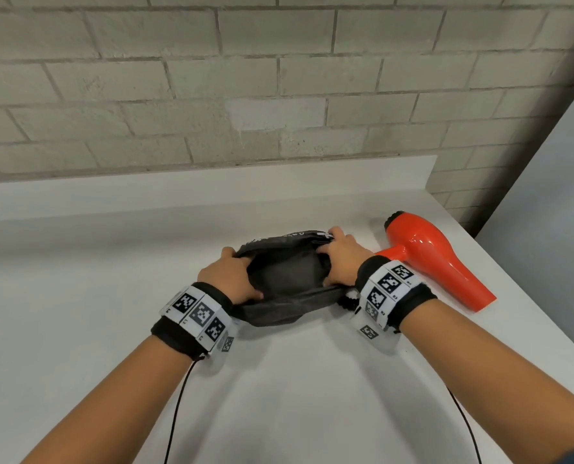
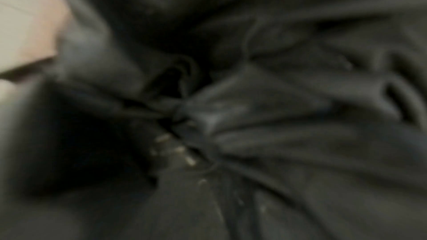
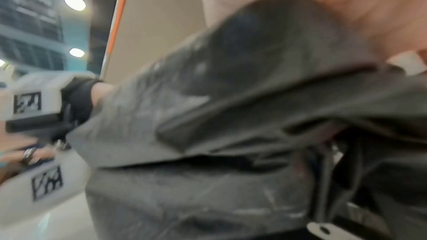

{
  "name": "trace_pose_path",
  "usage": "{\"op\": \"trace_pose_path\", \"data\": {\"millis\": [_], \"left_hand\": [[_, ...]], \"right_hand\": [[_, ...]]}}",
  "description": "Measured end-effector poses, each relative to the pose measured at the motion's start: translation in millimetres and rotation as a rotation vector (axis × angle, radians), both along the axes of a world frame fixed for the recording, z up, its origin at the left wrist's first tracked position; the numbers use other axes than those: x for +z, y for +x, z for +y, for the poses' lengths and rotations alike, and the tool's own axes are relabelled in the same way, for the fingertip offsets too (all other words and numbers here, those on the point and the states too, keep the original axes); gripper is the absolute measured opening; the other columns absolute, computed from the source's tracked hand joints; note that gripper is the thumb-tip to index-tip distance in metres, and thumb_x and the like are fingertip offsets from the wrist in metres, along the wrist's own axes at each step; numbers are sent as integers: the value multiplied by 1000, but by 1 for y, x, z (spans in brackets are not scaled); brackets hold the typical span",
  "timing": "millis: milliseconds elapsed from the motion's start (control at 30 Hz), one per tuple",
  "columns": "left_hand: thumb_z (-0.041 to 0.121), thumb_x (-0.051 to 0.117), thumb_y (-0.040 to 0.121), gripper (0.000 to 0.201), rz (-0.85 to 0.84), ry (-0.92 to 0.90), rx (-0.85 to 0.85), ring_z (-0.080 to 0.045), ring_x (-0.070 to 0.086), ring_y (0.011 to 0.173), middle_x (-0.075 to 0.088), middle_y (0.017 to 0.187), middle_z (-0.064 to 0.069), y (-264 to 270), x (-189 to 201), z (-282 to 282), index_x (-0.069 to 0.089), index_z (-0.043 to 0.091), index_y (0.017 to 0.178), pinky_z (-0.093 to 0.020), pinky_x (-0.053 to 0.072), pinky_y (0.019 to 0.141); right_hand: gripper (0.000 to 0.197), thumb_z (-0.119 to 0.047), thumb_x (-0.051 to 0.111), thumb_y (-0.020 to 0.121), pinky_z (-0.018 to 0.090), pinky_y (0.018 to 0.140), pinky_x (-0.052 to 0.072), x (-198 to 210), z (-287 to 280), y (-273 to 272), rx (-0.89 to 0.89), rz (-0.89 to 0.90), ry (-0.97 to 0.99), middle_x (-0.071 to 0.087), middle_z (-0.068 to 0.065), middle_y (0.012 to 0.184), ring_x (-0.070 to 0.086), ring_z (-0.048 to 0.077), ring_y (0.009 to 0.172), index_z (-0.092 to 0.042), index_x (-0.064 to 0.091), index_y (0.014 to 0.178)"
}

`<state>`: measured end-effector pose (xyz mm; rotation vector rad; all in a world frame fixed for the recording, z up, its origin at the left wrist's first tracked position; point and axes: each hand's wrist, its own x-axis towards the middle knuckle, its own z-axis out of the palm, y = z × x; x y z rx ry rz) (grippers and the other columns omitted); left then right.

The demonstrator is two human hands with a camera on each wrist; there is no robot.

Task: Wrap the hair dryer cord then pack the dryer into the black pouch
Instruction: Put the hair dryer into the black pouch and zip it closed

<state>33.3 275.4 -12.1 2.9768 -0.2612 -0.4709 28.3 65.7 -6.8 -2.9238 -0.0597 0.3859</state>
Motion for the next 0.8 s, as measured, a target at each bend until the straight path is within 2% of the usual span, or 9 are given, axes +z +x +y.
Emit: {"op": "trace_pose_path", "data": {"millis": [100,133,200,300,367,433,567,700,800], "left_hand": [[37,69,73,68,-20,-98,100,-31,55,108,34,132,-6,14,1,13,40,25,134,-40,47,95],[34,71,71,71,-15,-114,128,-32,55,107,33,131,-7,17,1,18,40,24,134,-41,46,96],[28,73,68,73,13,-136,173,-33,57,101,29,128,-9,21,2,27,39,22,132,-40,46,97],[24,68,70,67,51,-95,208,-34,59,90,24,125,-11,22,1,32,38,20,130,-38,49,91],[22,66,71,69,96,-28,192,-33,59,90,21,128,-13,22,-1,32,34,20,132,-38,49,91],[21,64,73,69,141,28,157,-33,59,94,18,132,-13,22,-3,30,32,21,135,-39,48,94],[17,62,73,69,156,3,44,-32,57,99,14,135,-9,23,-4,26,34,29,135,-38,47,96],[10,72,66,84,35,-146,-44,-34,56,103,5,147,-3,25,0,27,32,25,137,-36,48,93],[8,73,64,96,43,-137,-105,-33,57,103,10,150,0,25,3,25,19,20,142,-34,49,87]], "right_hand": [[26,-6,64,79,10,69,37,7,-14,4,25,-71,391,48,10,109,52,26,98,-12,61,104],[22,-1,61,80,6,58,36,8,-18,5,5,-121,462,53,12,106,53,22,87,-12,59,98],[23,6,56,79,2,53,37,7,-25,10,-57,-224,555,55,9,99,49,10,68,-13,53,93],[21,7,52,82,8,56,38,5,-31,20,-146,-285,628,51,5,95,47,12,66,-6,55,99],[13,-2,53,86,23,63,38,0,-34,29,-189,-211,521,53,9,91,50,21,77,-3,58,98],[13,-6,55,85,26,63,38,-8,-37,33,-272,-122,392,55,13,90,51,22,78,-3,59,97],[34,13,52,73,27,73,39,-17,-41,34,-267,-260,339,45,10,111,46,22,85,-14,48,92],[49,26,39,66,20,86,33,-7,-37,28,-21,-299,597,33,-2,115,45,18,103,-19,53,55],[55,26,36,72,3,74,38,4,-32,27,145,-169,474,31,-6,125,47,13,99,-14,74,76]]}}
